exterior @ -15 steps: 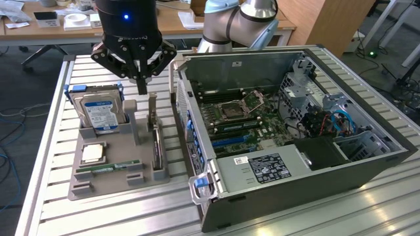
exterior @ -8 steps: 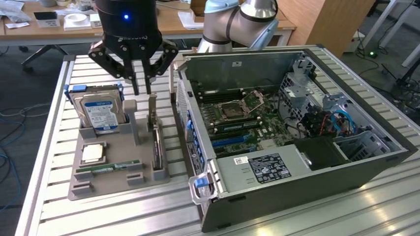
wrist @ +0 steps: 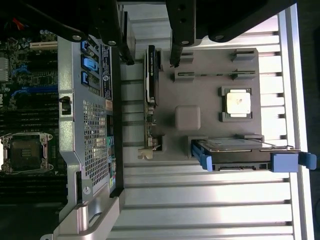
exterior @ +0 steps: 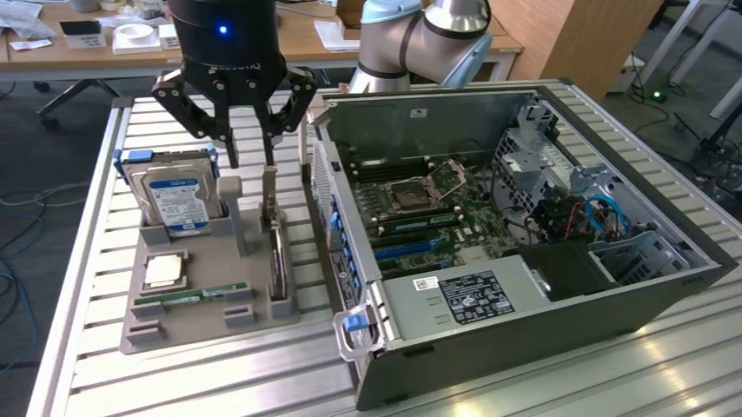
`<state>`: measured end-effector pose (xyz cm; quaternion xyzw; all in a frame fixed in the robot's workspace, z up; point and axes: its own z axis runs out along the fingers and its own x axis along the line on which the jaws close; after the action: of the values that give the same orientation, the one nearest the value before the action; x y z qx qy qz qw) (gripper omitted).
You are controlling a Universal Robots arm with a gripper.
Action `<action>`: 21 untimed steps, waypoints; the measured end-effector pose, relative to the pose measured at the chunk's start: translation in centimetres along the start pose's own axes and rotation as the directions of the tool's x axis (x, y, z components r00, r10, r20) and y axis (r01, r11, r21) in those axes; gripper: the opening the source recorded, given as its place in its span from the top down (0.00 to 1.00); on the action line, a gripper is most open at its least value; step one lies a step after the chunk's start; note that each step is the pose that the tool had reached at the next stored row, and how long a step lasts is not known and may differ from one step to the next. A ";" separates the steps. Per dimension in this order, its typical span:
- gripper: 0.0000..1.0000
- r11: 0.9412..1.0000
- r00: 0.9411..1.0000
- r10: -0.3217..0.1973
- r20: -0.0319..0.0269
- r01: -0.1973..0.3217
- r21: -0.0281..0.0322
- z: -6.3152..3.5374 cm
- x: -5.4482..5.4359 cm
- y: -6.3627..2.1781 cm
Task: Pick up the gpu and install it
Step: 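Pick up the gpu and move the gpu toward the slot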
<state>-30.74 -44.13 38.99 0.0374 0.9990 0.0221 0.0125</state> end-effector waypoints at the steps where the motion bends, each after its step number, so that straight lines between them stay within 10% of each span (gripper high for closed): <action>1: 0.58 1.000 1.000 0.000 0.000 0.000 0.000 0.00 0.0 0.00; 21: 0.58 1.000 1.000 0.000 0.000 0.000 0.000 0.75 0.0 -0.04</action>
<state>-30.74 -44.13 38.23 0.0374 0.9990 0.0222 0.0126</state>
